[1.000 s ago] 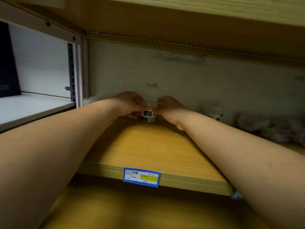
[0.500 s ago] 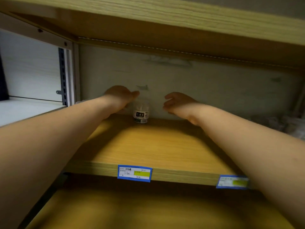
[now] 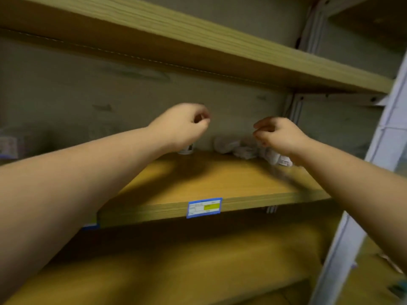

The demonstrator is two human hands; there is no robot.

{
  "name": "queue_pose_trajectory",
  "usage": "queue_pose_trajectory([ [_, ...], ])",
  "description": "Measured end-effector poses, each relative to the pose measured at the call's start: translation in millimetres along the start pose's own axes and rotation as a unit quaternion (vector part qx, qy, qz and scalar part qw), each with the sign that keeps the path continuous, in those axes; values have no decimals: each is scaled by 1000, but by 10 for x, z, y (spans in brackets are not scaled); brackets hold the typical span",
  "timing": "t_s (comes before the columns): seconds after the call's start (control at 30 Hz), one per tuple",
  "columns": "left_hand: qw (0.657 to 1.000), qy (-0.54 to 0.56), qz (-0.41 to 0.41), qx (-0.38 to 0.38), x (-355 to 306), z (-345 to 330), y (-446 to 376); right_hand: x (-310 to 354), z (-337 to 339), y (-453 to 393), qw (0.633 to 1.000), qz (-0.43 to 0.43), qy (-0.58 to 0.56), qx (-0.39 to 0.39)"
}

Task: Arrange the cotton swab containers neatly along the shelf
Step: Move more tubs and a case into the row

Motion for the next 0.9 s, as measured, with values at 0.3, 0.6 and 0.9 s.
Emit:
queue_pose_trajectory([
  [0.3,989,-9,70,134,-749,-1433,-596,-1091,676,-271,985,-49,150,-74],
  [0.6,973,-11,155,169,-1091,-2564,-1266,-1511,667,-540,965,-38,259,4],
  [0.9,980,18,139,139,-1011,-2685,-1310,-1521,592,-797,928,49,340,147],
])
Point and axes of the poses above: each hand's wrist, its own y-axis away from the middle knuckle, its own z-axis out of the back of the hand, x = y × z, the point moved 4 cm from there along -y, towards the middle knuckle, and after that the axes turned 5 degrees about -x, right-handed, at the moved point
